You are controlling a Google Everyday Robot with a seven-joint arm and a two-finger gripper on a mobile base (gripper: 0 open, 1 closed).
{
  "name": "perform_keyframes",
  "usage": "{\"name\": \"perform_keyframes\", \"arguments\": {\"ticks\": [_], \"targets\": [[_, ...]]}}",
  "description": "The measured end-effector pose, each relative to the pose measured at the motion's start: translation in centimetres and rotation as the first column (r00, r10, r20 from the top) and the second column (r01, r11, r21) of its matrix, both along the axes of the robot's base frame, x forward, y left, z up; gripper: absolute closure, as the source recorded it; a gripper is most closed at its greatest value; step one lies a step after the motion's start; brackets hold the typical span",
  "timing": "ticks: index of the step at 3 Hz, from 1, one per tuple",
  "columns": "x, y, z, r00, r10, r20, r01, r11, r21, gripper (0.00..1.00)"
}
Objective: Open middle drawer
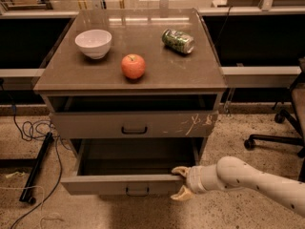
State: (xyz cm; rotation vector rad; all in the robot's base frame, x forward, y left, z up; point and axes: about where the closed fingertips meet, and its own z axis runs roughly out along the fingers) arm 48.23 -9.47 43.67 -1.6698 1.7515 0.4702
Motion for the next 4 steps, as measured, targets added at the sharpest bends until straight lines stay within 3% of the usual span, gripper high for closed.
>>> {"name": "perform_keyframes", "arguments": {"ticks": [1, 2, 3, 4], "targets": [[-3.1, -1.2, 0.0, 1.0, -0.008, -0.003, 0.008, 1.0, 0.018, 0.61], [-3.0, -1.2, 0.0, 1.0, -0.008, -0.003, 0.008, 1.0, 0.018, 0.85], [-4.7, -2.0, 0.2, 0.9998, -0.018, -0.001, 0.018, 1.0, 0.021, 1.0], [-4.7, -1.9, 0.2, 0.9998, -0.018, -0.001, 0.018, 1.0, 0.021, 0.83]]}}
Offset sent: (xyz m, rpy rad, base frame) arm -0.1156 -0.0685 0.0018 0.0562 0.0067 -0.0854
